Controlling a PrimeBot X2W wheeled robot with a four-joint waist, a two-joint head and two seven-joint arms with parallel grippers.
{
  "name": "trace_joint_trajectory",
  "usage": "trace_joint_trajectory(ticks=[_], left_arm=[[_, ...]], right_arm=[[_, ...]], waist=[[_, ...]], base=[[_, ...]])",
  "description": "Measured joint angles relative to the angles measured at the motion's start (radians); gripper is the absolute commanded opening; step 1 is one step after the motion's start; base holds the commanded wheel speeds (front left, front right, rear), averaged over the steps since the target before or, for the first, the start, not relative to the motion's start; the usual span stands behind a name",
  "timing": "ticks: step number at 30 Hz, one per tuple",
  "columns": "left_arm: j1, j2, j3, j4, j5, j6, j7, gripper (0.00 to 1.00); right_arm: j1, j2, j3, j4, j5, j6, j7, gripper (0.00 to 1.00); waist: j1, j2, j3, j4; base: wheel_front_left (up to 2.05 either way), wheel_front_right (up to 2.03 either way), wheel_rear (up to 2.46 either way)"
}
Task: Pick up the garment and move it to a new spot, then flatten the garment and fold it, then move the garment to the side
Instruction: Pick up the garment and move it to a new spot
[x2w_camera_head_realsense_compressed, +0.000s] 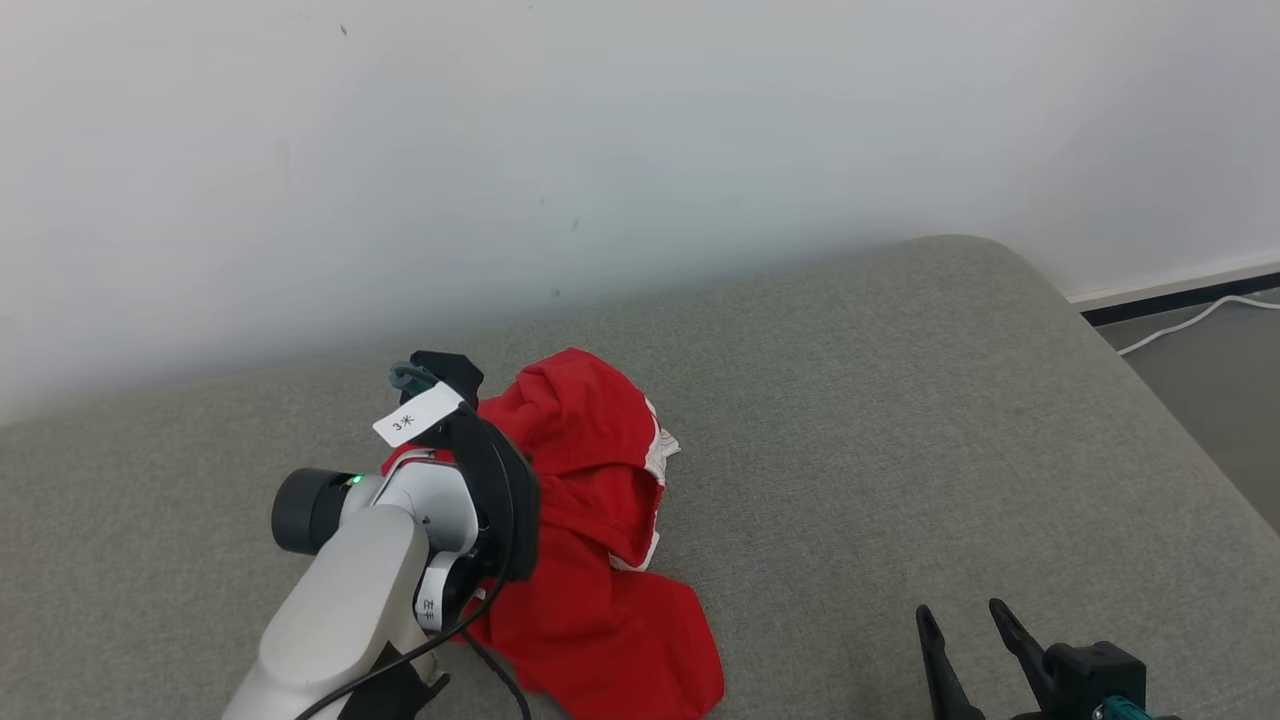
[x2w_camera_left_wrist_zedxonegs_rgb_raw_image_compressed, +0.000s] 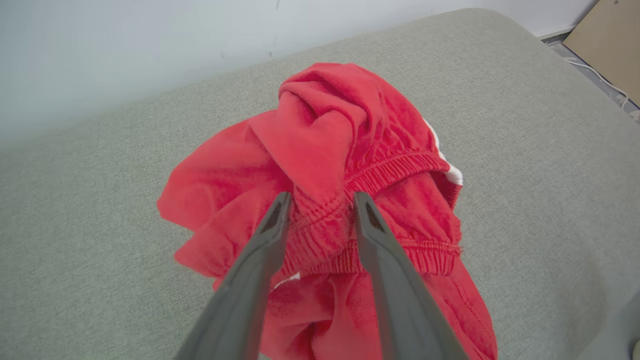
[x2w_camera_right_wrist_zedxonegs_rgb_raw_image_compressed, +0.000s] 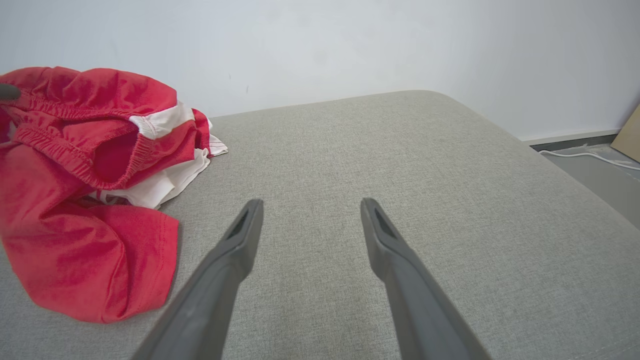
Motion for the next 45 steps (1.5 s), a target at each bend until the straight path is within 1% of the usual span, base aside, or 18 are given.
trace_joint_trajectory(ticks=[2,3,4,6,7,13,19,21,22,29,38,42,45], left_arm=[[-0.006,-0.001,0.0,-0.002,0.0,0.0,0.0,0.16],[-0.007,-0.001,0.0,-0.002,0.0,0.0,0.0,0.16],[-0.007,-0.001,0.0,-0.002,0.0,0.0,0.0,0.14],[-0.017,-0.001,-0.001,-0.002,0.0,0.0,0.006,0.04],[-0.024,-0.001,0.0,-0.004,0.0,0.0,0.008,0.0],[-0.061,-0.001,0.017,-0.024,-0.006,0.0,-0.027,0.0],[-0.165,-0.006,0.048,-0.092,-0.009,0.002,-0.115,0.0],[-0.199,-0.008,0.06,-0.112,-0.009,0.009,-0.144,0.0],[-0.232,-0.008,0.067,-0.119,-0.009,0.009,-0.172,0.0],[-0.31,-0.002,0.094,-0.126,0.001,0.01,-0.246,0.0],[-0.319,0.048,0.106,-0.095,0.017,0.011,-0.289,0.0],[-0.314,0.066,0.11,-0.066,0.022,0.019,-0.301,0.0],[-0.3,0.106,0.13,-0.05,0.03,0.028,-0.32,0.0]], right_arm=[[0.001,0.0,0.0,-0.001,0.0,0.0,0.0,1.0],[0.001,0.0,0.0,-0.001,0.0,0.0,0.0,1.0],[0.001,0.0,0.0,-0.001,0.0,0.0,0.0,1.0],[0.002,0.001,-0.004,-0.002,0.0,-0.001,0.0,1.0],[0.002,0.0,-0.004,-0.002,0.0,-0.001,0.0,1.0],[0.0,0.002,0.0,0.0,0.0,-0.001,0.0,1.0],[-0.004,0.003,0.0,0.003,0.0,-0.002,0.0,1.0],[-0.004,0.003,0.0,0.004,0.0,-0.002,0.0,1.0],[-0.004,0.003,-0.003,0.004,0.0,-0.002,0.0,1.0],[-0.003,0.002,-0.009,0.005,0.0,-0.006,0.0,1.0],[0.018,0.0,-0.02,0.002,0.007,-0.01,-0.005,1.0],[0.025,-0.004,-0.023,-0.004,0.008,-0.01,-0.008,1.0],[0.034,-0.004,-0.022,-0.01,0.008,-0.01,-0.008,1.0]], waist=[[0.0,0.0,0.002,0.0],[0.0,0.0,0.003,0.0],[0.0,0.0,0.004,0.001],[0.0,0.0,0.006,0.005],[0.0,0.0,0.006,0.007],[0.0,0.0,0.008,0.014],[0.0,0.0,0.007,0.023],[0.0,0.0,0.006,0.026],[0.0,0.0,0.005,0.03],[0.0,0.0,-0.003,0.047],[0.0,0.0,-0.009,0.084],[0.0,0.0,-0.009,0.109],[0.0,0.0,-0.007,0.131]], base=[[0.0,0.0,0.0],[0.0,0.0,0.0],[0.0,0.0,0.0],[0.0,0.0,0.0],[0.0,0.0,0.0],[0.0,0.0,0.0],[0.0,0.0,0.0],[0.0,0.0,0.0],[0.0,0.0,0.0],[0.0,0.0,0.0],[0.0,0.0,0.0],[0.0,0.0,0.0],[0.0,0.0,0.0]])
